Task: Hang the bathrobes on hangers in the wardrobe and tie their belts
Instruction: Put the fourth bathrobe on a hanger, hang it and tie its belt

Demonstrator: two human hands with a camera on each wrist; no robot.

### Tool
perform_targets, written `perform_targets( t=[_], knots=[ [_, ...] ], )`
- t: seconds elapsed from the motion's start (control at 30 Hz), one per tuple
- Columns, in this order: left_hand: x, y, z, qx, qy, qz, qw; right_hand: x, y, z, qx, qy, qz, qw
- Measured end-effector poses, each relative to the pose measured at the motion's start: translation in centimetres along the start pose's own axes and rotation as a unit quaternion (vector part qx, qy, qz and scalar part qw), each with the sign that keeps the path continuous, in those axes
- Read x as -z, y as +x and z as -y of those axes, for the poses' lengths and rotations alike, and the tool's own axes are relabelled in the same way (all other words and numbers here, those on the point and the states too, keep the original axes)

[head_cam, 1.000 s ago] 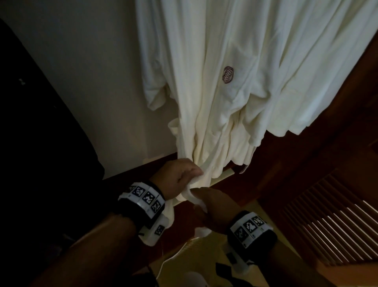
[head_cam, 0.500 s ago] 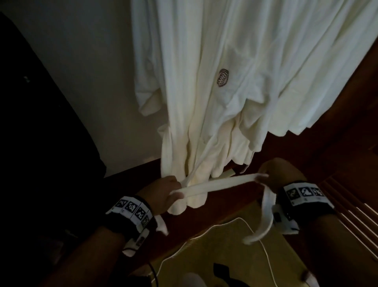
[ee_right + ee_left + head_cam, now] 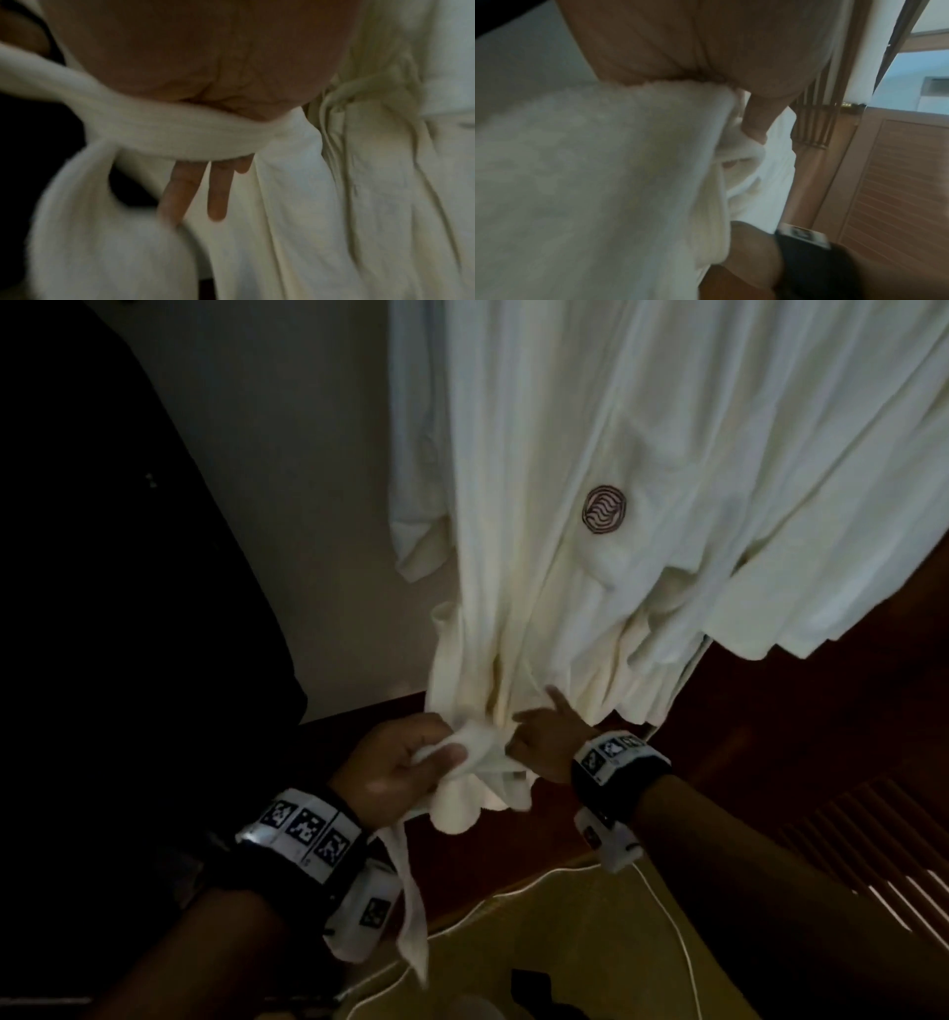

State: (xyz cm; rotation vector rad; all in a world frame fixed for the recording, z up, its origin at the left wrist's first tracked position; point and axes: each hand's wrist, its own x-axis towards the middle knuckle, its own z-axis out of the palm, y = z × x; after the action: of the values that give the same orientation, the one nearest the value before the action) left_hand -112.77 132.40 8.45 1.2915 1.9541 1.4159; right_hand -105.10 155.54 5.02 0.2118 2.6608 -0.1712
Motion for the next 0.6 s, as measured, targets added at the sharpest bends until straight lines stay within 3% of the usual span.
perform_targets(
  t=[0.1,0.13,0.17,0.23,0.27,0.3,0.37,0.43,0.53,0.6],
  knots=[
    [0.3,0.0,-0.2,0.045,0.011,-0.027,0.999,-0.2,-1.0,0.8,0.068,0.183,-0.016,0.981],
    [0.2,0.0,-0.1,0.055,0.016,-0.028,0.998,-0.2,-1.5,1.1,0.082,0.252,-0.078,0.961],
    [0.0,0.0,0.0,0.063,0.013,-0.031,0.997,-0.6,-1.9,1.1,0.079,0.296,-0.184,0.934],
    [-0.4,0.0,-0.1,0.085,-0.029,-0.044,0.995,-2.1,-3.0,1.4,0.03,0.312,-0.429,0.847],
    [-0.5,0.0,-0.3,0.101,-0.062,-0.051,0.992,-3.1,-3.5,1.6,-0.016,0.313,-0.49,0.813],
    [-0.6,0.2,-0.6,0.117,-0.095,-0.054,0.987,-4.2,-3.7,1.8,-0.074,0.324,-0.493,0.804],
    [-0.6,0.4,-1.3,0.123,-0.14,-0.047,0.981,-6.1,-3.8,2.4,-0.151,0.395,-0.354,0.834],
    [-0.6,0.8,-2.2,0.11,-0.147,-0.024,0.983,-6.7,-3.7,3.4,-0.121,0.475,-0.215,0.845],
    [-0.7,1.5,-3.4,0.078,-0.133,0.003,0.988,-3.9,-3.8,4.5,0.011,0.573,-0.212,0.791],
    [-0.5,2.2,-4.1,0.066,-0.129,-0.008,0.989,-1.1,-4.2,4.3,0.058,0.635,-0.222,0.738]
  ],
)
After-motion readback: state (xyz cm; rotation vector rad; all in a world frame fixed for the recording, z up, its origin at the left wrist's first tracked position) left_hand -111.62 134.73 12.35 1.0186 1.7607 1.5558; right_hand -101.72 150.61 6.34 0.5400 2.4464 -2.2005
